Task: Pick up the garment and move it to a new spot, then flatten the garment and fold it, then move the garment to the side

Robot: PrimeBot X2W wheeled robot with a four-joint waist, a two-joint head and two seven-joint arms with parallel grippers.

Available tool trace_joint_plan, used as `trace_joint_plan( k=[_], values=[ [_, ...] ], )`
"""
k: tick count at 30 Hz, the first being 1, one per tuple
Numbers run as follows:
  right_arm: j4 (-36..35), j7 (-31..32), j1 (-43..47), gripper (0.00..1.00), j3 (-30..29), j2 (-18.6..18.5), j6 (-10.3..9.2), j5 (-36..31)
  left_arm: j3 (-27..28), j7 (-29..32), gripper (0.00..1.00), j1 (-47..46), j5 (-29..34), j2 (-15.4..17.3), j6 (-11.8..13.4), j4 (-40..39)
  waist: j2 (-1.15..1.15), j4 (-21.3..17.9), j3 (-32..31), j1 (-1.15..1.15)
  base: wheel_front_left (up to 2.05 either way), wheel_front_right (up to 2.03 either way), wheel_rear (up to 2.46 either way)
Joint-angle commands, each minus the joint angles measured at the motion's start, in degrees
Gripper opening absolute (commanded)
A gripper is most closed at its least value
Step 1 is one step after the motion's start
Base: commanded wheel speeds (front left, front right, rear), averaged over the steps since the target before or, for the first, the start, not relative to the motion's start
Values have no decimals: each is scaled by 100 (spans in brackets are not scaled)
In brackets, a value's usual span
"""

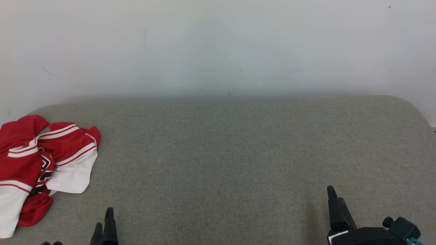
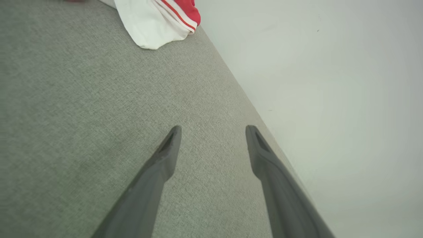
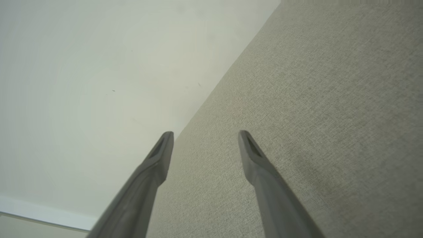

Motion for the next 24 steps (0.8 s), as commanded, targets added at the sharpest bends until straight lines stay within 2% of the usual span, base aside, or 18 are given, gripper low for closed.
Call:
trace_joint_plan(
  k=[1, 24],
  values=[
    [-55, -50, -25, 100, -35, -4, 30, -231, -44, -84, 100, -20, 273, 47, 25, -84, 0, 1, -12, 0, 0, 0, 0],
    [-113, -227, 119, 100, -72, -5, 37, -2081, -299, -579, 100, 150, 1913, 57, 181, -30, 0, -6, -161, 0, 0, 0, 0]
  ],
)
